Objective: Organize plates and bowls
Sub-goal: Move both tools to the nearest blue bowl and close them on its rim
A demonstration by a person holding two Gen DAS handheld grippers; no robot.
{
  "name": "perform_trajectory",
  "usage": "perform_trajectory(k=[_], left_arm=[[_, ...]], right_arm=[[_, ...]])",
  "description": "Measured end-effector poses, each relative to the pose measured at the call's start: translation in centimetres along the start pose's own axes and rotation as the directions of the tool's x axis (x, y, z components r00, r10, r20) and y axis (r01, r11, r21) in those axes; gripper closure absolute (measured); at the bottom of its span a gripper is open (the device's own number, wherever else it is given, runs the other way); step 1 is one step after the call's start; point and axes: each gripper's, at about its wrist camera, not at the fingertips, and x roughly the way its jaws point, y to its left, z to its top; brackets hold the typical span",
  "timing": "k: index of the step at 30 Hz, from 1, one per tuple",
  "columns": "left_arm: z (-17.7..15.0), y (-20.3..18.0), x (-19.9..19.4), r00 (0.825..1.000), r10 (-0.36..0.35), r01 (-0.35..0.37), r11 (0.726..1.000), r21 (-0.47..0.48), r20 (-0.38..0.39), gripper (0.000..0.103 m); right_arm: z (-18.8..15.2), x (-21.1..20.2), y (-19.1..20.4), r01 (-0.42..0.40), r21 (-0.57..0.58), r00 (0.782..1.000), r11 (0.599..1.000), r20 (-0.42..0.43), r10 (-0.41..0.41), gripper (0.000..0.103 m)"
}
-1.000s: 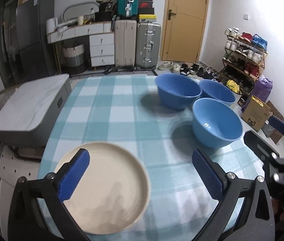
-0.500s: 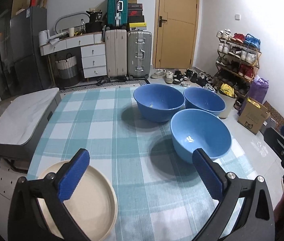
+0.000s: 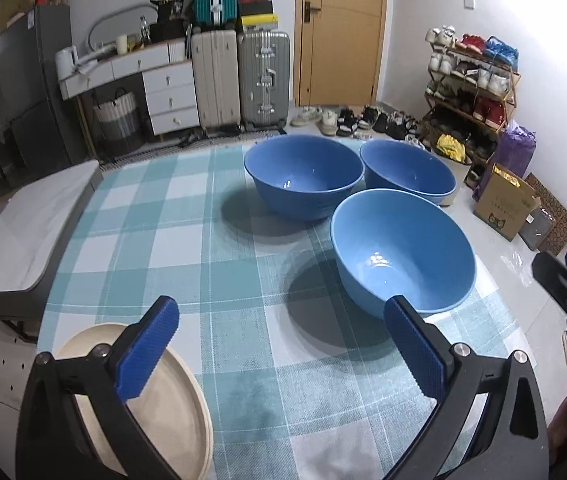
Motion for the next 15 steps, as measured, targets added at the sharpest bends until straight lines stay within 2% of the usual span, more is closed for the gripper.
perform_trajectory(k=[6,15], left_arm=[[1.1,-0.8,1.2,1.000,-0.012,0.013,1.000,0.019,-0.009,0.000],[2.8,-2.3,3.0,0.999,-0.018,0.019,0.999,0.032,-0.038,0.000]], right_arm=[[2.8,0.8,-0.1,0.008,-0.047,1.000,0.999,-0.009,-0.009,0.001],[6.1,1.6,-0.2,-0.035,-0.060,0.999,0.998,-0.026,0.033,0.001]])
